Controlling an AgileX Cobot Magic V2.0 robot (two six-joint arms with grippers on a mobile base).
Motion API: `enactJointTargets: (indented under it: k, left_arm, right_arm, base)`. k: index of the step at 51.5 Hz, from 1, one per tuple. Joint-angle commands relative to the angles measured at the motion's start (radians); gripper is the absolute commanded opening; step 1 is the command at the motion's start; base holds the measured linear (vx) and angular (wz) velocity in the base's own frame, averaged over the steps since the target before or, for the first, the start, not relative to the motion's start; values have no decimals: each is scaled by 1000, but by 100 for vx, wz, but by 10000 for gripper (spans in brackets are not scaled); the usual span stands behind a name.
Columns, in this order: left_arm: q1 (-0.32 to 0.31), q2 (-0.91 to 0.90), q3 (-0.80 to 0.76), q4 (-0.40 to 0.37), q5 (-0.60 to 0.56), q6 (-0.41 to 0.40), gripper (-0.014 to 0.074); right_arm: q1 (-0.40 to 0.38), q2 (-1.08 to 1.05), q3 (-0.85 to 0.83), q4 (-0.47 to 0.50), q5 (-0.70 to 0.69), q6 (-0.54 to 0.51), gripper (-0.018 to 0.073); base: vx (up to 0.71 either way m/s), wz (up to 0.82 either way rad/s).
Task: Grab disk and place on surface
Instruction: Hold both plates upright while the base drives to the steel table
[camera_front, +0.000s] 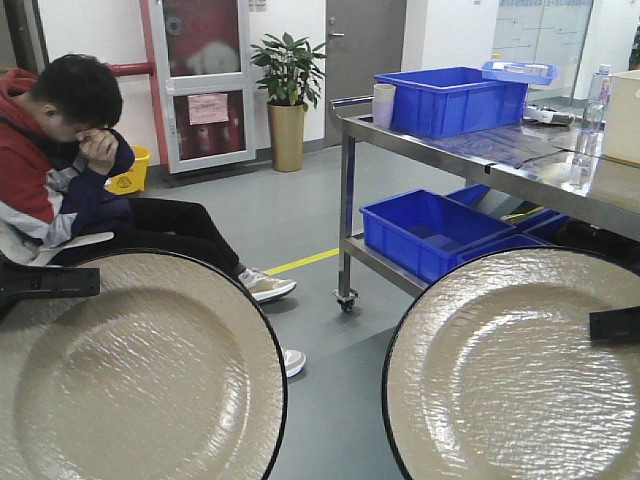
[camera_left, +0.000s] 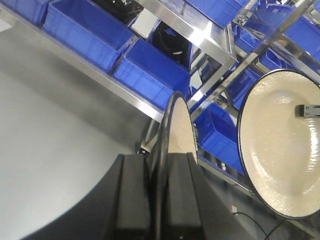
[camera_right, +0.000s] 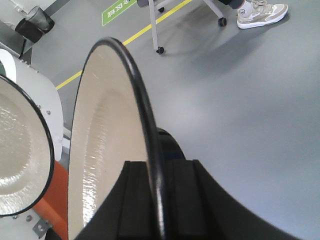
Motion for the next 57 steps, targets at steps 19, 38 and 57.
enactJointTargets:
  k: [19, 38, 57]
  left_arm:
    - [-6, -36, -30, -140, 6, -18, -1]
    - [-6, -36, -30, -140, 10, -18, -1]
    - [-6, -36, -30, -140, 10, -18, -1]
  right_arm:
    - [0, -26, -32, 120, -19, 3, -9]
    - [0, -26, -32, 120, -8, 1, -9]
    - [0, -26, -32, 120, -5, 1, -9]
  base:
    - [40, -7]
    - [46, -11]
    - [47, -8]
